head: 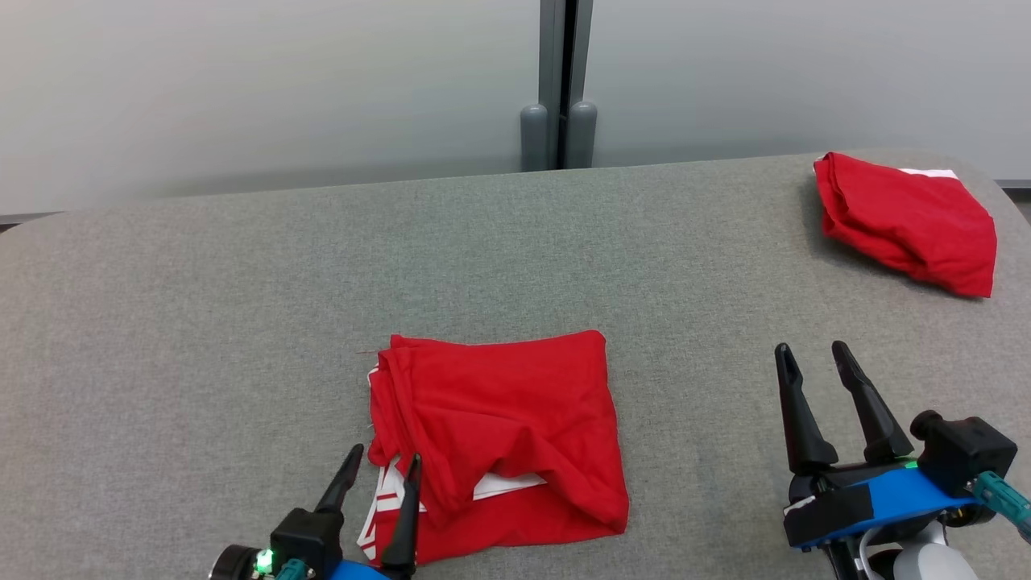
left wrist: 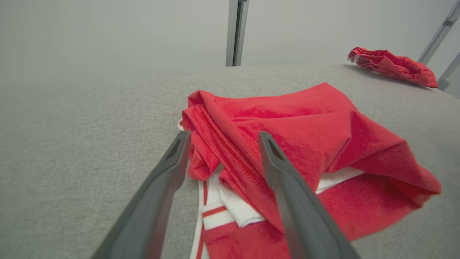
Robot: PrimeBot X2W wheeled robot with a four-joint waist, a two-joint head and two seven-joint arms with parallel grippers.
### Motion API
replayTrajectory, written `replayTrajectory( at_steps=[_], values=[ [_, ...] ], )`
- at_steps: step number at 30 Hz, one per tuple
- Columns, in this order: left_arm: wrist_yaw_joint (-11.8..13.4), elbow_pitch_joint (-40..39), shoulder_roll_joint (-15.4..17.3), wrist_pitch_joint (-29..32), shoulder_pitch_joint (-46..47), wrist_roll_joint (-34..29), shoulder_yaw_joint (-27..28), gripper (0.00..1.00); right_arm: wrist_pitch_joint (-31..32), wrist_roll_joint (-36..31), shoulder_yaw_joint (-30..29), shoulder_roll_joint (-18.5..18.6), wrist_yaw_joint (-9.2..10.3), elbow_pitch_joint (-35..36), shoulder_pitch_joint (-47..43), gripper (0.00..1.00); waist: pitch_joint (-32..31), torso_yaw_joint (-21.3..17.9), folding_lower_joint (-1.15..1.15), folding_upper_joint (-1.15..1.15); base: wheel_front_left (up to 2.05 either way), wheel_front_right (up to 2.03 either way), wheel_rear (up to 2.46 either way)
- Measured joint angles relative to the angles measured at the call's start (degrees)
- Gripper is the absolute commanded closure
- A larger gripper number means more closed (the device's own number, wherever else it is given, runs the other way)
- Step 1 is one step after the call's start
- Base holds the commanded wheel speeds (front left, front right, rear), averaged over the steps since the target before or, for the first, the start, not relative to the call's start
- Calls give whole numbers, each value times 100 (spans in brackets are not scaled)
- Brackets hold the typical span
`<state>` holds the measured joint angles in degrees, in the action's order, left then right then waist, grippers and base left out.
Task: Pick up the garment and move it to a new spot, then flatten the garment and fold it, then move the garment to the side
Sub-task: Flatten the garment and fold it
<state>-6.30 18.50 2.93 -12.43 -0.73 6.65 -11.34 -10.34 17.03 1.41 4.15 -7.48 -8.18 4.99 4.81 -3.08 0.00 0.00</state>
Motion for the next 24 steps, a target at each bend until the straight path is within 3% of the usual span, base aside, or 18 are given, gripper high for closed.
replayTrajectory(
  at_steps=[11, 23, 24],
  values=[
    [-81, 310, 75, 176, -55, 103, -724, 0, -43, 27, -40, 4, 0, -55, -42, 0, 67, -75, 0, 0, 0, 0, 0],
    [-79, 870, 91, 162, 32, 177, -979, 0, -101, 113, 10, 30, 0, -177, -18, 0, 111, -170, 0, 0, 0, 0, 0],
    [-75, 927, 96, 126, 66, 177, -976, 34, -108, 121, 10, 32, 0, -178, -18, 0, 114, -177, 0, 0, 0, 0, 0]
  ],
)
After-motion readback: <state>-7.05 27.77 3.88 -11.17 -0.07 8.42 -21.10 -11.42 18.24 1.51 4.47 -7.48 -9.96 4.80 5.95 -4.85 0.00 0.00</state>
